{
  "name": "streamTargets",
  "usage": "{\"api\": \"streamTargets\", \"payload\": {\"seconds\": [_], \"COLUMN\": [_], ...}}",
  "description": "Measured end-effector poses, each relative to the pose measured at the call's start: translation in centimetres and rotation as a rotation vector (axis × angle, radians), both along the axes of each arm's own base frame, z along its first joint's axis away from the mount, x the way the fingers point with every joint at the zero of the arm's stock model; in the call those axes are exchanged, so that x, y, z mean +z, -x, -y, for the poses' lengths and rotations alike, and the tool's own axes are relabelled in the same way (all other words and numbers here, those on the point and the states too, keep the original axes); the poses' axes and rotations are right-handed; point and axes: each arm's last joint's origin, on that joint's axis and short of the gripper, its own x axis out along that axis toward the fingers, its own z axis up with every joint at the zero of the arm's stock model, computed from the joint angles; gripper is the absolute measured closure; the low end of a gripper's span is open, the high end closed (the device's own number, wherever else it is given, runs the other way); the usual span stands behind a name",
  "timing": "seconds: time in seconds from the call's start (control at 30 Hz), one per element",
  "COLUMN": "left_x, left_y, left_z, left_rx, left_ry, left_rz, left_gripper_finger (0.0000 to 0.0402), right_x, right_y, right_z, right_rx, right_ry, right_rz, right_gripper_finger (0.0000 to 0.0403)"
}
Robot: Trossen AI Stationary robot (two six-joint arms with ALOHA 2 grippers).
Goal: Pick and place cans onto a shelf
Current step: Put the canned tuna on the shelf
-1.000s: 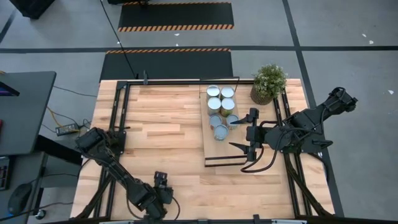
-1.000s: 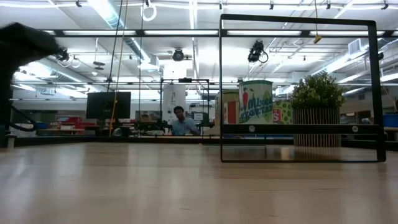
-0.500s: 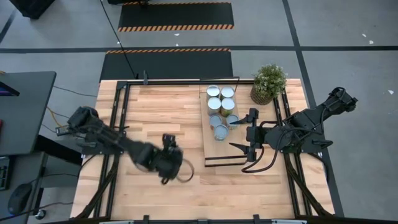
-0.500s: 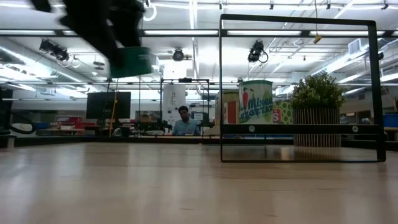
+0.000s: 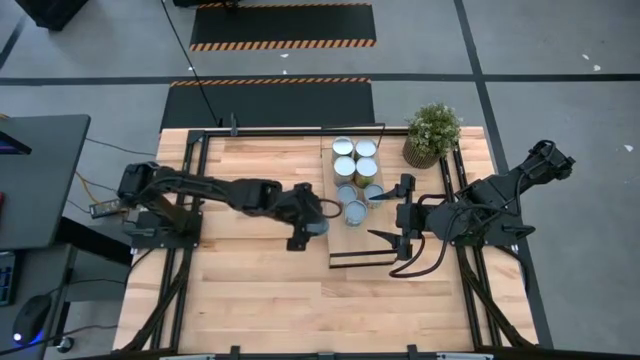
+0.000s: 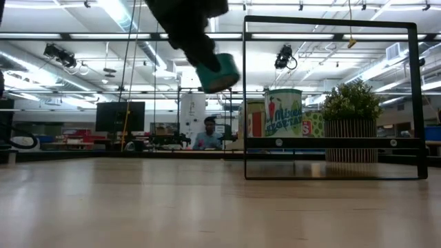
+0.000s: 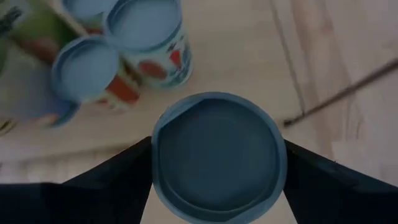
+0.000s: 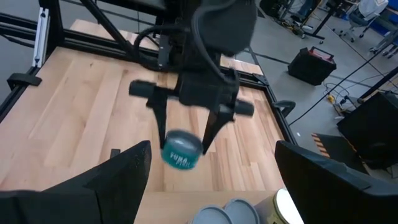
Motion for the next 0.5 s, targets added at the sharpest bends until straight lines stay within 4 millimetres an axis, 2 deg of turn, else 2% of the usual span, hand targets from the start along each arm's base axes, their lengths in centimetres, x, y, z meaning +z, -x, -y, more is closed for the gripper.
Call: {"api": "streamTargets", "payload": {"seconds": [0.27, 0.5], "left_x": [-3.3, -5.7], "left_y": [-3.4, -5.0], "left_z": [-0.2, 0.1], "left_rx": [-0.011, -0.077], "left_ry": [0.031, 0.064], "left_rz": [0.067, 0.083], "left_gripper_finger": [0.0095, 0.0095], "right_x": [0.0, 0.0], "right_y": [0.0, 0.0], "right_z": [0.0, 0.0], "right_rx": [0.000, -0.003], "right_ry": [-0.001, -0.006], "right_rz": [0.000, 0.001], "right_gripper_finger": [0.0053, 0.0053]}}
